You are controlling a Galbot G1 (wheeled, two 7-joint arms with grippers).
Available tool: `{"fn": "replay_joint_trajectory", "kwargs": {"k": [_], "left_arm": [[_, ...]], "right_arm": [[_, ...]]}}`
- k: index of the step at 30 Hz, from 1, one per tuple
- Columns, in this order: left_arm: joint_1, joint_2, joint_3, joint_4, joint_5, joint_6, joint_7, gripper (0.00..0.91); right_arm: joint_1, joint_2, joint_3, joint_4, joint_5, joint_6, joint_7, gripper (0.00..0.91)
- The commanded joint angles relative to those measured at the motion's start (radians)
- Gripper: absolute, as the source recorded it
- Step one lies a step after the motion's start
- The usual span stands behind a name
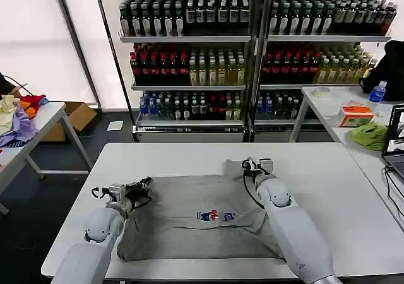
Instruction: Fold and organize the clothes.
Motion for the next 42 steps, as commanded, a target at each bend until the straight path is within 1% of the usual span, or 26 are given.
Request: {"fn": "replay_joint_trajectory", "kwargs": {"k": [1, 4, 8, 15, 19, 23, 25, 27, 31, 35, 42], "left_arm": [[0.006, -0.004, -0.023, -0.091, -0.023, -0.038, -0.003, 0.000], [0.007, -0.011, -0.031, -0.101, -0.029, -0.049, -0.019, 0.000], [0.027, -0.006, -0.036, -0.141, -0.035, -0.065, -0.018, 0.000], [0.060, 0.004, -0.041, -0.185, -0.033, -0.064, -0.017, 0.000], [0.112, 0.015, -0.065, -0.225, -0.030, -0.067, -0.009, 0.000], [0.171, 0.023, -0.087, -0.265, -0.024, -0.072, -0.002, 0.000], [0.205, 0.028, -0.093, -0.283, -0.005, -0.078, 0.005, 0.000], [0.229, 0.028, -0.098, -0.298, 0.005, -0.084, 0.007, 0.000], [0.283, 0.020, -0.106, -0.319, 0.020, -0.090, 0.009, 0.000], [0.312, 0.010, -0.111, -0.334, 0.034, -0.092, 0.009, 0.000], [0.398, 0.004, -0.128, -0.415, 0.061, -0.089, 0.012, 0.000]], "right_arm": [[-0.015, -0.001, 0.034, 0.134, 0.036, 0.005, 0.017, 0.000], [-0.026, -0.008, 0.039, 0.185, 0.037, 0.005, 0.028, 0.000], [-0.058, -0.021, 0.041, 0.271, 0.036, 0.007, 0.026, 0.000], [-0.094, -0.033, 0.055, 0.331, 0.037, 0.005, 0.037, 0.000], [-0.170, -0.044, 0.062, 0.405, 0.029, 0.005, 0.049, 0.000], [-0.298, -0.041, 0.078, 0.495, 0.011, 0.006, 0.059, 0.000], [-0.369, -0.036, 0.089, 0.540, 0.001, 0.006, 0.073, 0.000], [-0.408, -0.033, 0.095, 0.565, -0.015, 0.006, 0.078, 0.000], [-0.511, -0.028, 0.138, 0.650, -0.025, 0.005, 0.108, 0.000], [-0.574, -0.034, 0.170, 0.707, -0.026, 0.005, 0.116, 0.000], [-0.743, -0.053, 0.242, 0.808, -0.023, 0.018, 0.126, 0.000]]}}
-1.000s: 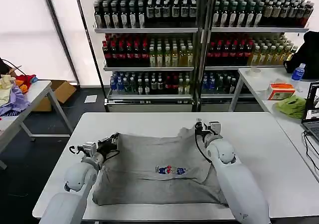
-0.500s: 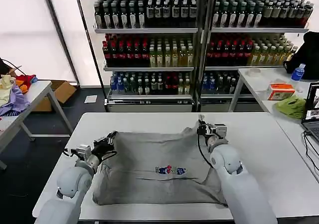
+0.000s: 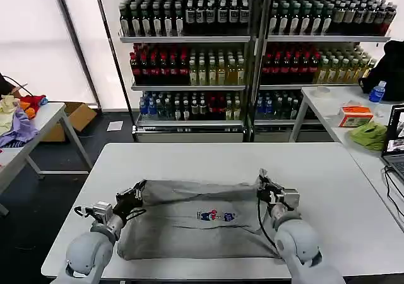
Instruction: Fold and organize the clothes.
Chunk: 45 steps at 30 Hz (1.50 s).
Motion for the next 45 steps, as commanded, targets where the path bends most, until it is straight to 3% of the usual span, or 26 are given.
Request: {"fn": "replay_joint_trajectory", "kwargs": {"k": [1, 8, 14, 27, 29, 31, 32, 34, 35, 42, 45], "left_arm": [[0.122, -0.004, -0.012, -0.088, 0.032, -0.001, 0.005, 0.000], [0.152, -0.019, -0.024, -0.078, 0.066, -0.011, 0.014, 0.000], [0.168, -0.031, -0.020, -0.059, 0.102, -0.021, 0.021, 0.000], [0.138, -0.038, -0.009, -0.011, 0.139, -0.048, 0.035, 0.010], [0.132, -0.035, -0.010, -0.012, 0.140, -0.057, 0.033, 0.907], [0.127, -0.031, -0.011, -0.014, 0.141, -0.061, 0.026, 0.907], [0.126, -0.030, -0.013, -0.016, 0.143, -0.060, 0.024, 0.907], [0.124, -0.028, -0.014, -0.030, 0.150, -0.059, 0.013, 0.907], [0.124, -0.028, -0.015, -0.037, 0.156, -0.058, 0.009, 0.907], [0.139, -0.027, -0.023, -0.108, 0.182, -0.017, 0.006, 0.907], [0.149, -0.033, -0.033, -0.104, 0.207, 0.017, 0.000, 0.826]], "right_arm": [[-0.212, -0.006, 0.063, 0.139, -0.007, 0.009, 0.014, 0.000], [-0.300, -0.017, 0.090, 0.169, -0.011, 0.025, 0.019, 0.000], [-0.335, -0.002, 0.052, 0.154, -0.052, 0.048, 0.018, 0.000], [-0.277, 0.024, 0.001, 0.047, -0.093, 0.059, 0.017, 0.000], [-0.271, 0.030, -0.002, 0.031, -0.096, 0.060, 0.018, 0.000], [-0.267, 0.033, -0.005, 0.023, -0.102, 0.064, 0.021, 0.101], [-0.265, 0.034, -0.004, 0.022, -0.102, 0.064, 0.023, 0.272], [-0.261, 0.036, -0.001, 0.025, -0.100, 0.064, 0.033, 0.524], [-0.261, 0.036, 0.001, 0.028, -0.100, 0.064, 0.033, 0.806], [-0.265, 0.001, 0.014, 0.080, -0.093, 0.051, 0.034, 0.877], [-0.263, -0.015, 0.017, 0.079, -0.088, 0.045, 0.034, 0.897]]}}
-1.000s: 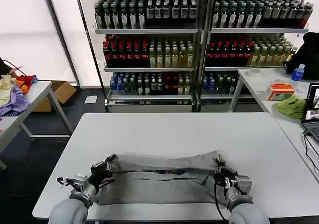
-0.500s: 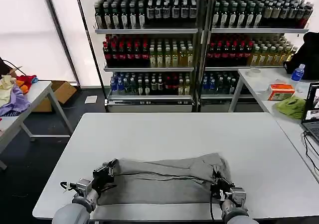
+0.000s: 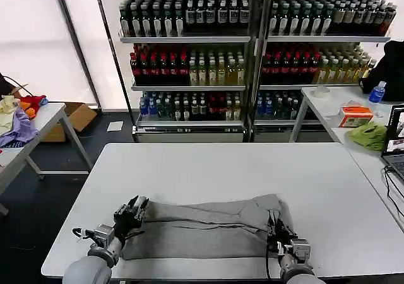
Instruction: Fold and organize the clothes.
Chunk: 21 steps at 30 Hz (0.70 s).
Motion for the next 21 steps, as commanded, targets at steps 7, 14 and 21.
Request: {"fn": "replay_joint_trajectory", "kwargs": {"k": [7, 14, 21], "left_arm": [[0.054, -0.017, -0.034, -0.014, 0.081, 0.084, 0.010, 0.685], [0.077, -0.035, -0.048, -0.031, 0.038, 0.069, 0.021, 0.171], [0.120, -0.044, -0.063, -0.059, 0.039, 0.056, 0.022, 0.000]], "right_arm": [[-0.006, -0.034, 0.005, 0.015, 0.019, -0.002, 0.012, 0.907], [-0.008, -0.032, -0.001, 0.049, 0.022, -0.003, 0.022, 0.907], [-0.007, -0.040, 0.006, 0.071, 0.023, -0.003, 0.029, 0.907]]}}
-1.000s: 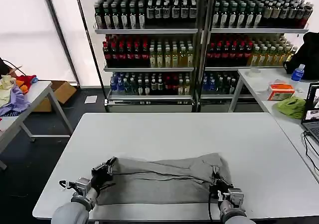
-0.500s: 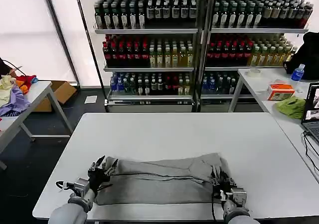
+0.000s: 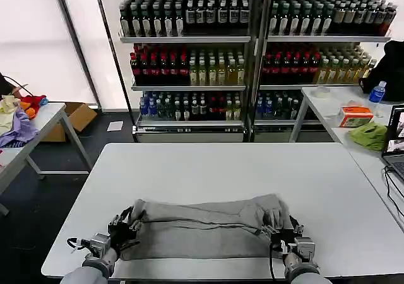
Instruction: Fold and organize the clothes.
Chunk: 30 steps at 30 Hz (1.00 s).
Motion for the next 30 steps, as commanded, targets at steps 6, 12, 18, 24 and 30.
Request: {"fn": "replay_joint_trajectory", "kwargs": {"k": [6, 12, 18, 24, 30], "left_arm": [[0.062, -0.017, -0.017, -0.016, 0.024, 0.000, 0.002, 0.000], [0.077, -0.030, -0.012, -0.039, 0.021, -0.058, 0.003, 0.000], [0.097, -0.039, -0.022, -0.042, 0.059, -0.058, 0.005, 0.000], [0.094, -0.048, -0.026, -0.035, 0.063, -0.059, -0.006, 0.584], [0.094, -0.049, -0.029, -0.047, 0.088, -0.062, -0.032, 0.907]], "right_arm": [[0.001, -0.013, 0.013, 0.059, 0.012, -0.009, 0.001, 0.907], [0.005, -0.021, 0.031, 0.061, 0.022, -0.017, 0.008, 0.907], [0.010, -0.017, 0.030, 0.057, 0.022, -0.013, 0.011, 0.907], [0.031, -0.021, 0.012, 0.045, 0.022, -0.018, 0.008, 0.907], [0.036, -0.018, 0.007, 0.038, 0.026, -0.018, 0.005, 0.907]]}}
